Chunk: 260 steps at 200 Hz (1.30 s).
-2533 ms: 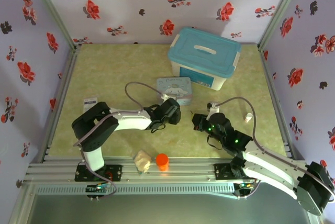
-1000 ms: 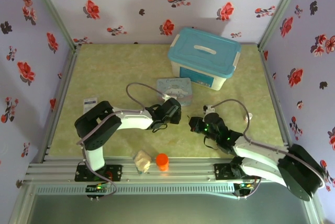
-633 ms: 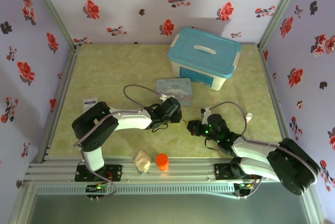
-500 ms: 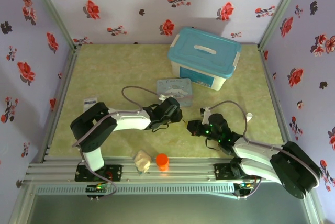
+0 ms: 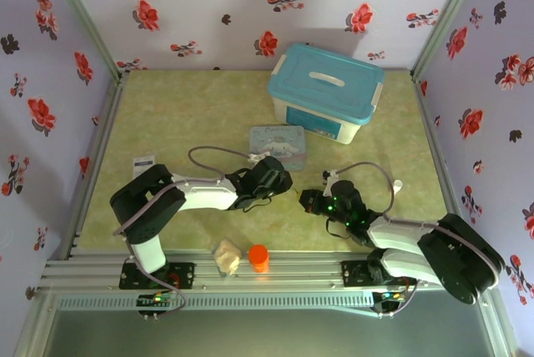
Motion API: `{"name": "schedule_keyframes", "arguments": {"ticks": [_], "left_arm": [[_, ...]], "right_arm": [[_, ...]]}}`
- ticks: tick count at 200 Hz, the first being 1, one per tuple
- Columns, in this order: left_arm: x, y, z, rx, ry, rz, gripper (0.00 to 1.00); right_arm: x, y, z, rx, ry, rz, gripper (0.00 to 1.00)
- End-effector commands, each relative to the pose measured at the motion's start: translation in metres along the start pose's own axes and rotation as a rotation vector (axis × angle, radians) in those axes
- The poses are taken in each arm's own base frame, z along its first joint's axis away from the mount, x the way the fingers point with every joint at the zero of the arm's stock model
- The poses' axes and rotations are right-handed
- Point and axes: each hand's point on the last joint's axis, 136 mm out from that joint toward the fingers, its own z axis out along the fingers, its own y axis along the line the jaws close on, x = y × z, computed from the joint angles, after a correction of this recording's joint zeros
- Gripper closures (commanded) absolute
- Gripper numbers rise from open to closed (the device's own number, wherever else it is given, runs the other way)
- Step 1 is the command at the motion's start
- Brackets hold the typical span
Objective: Unlock the padlock with the key
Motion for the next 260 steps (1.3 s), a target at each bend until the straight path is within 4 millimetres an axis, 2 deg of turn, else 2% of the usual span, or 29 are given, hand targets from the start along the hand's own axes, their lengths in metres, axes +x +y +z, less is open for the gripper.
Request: {"name": "schedule_keyframes", "arguments": {"ticks": [1, 45, 106, 126, 143, 173, 193, 205, 237, 260], "left_arm": [[-0.018, -0.022, -0.005, 0.073, -0.063, -0.069, 1.0], [-0.018, -0.02, 0.001, 0.063, -0.067, -0.124, 1.0], [-0.018, -0.023, 0.007, 0.076, -0.08, -0.162, 1.0], [-0.018, -0.021, 0.007, 0.064, -0.083, -0.128, 1.0], [-0.017, -0.012, 0.004, 0.014, -0.085, -0.073, 1.0], [-0.021, -0.002, -0.009, -0.011, -0.114, 0.025, 0.88], [-0.021, 0.0, -0.013, -0.009, -0.118, 0.132, 0.66], [-0.02, 0.001, -0.012, 0.0, -0.109, 0.166, 0.58], [-0.013, -0.006, -0.004, 0.058, -0.084, 0.214, 0.53], [-0.008, 0.003, 0.008, 0.072, -0.05, 0.189, 0.53]], "right_arm": [[-0.012, 0.003, 0.002, -0.006, -0.06, 0.026, 1.0], [-0.01, -0.001, 0.008, 0.007, -0.081, 0.044, 1.0], [-0.013, 0.005, 0.013, -0.014, -0.118, 0.051, 1.0], [-0.013, -0.005, 0.009, 0.032, -0.129, 0.051, 1.0], [-0.013, -0.013, 0.003, 0.075, -0.141, 0.04, 1.0], [-0.014, -0.016, -0.007, 0.127, -0.131, -0.011, 1.0], [-0.016, -0.016, -0.013, 0.146, -0.135, -0.036, 1.0], [-0.016, -0.017, -0.016, 0.154, -0.138, -0.043, 1.0], [-0.016, -0.017, -0.018, 0.151, -0.139, -0.042, 1.0], [-0.016, -0.016, -0.018, 0.144, -0.139, -0.037, 1.0]]}}
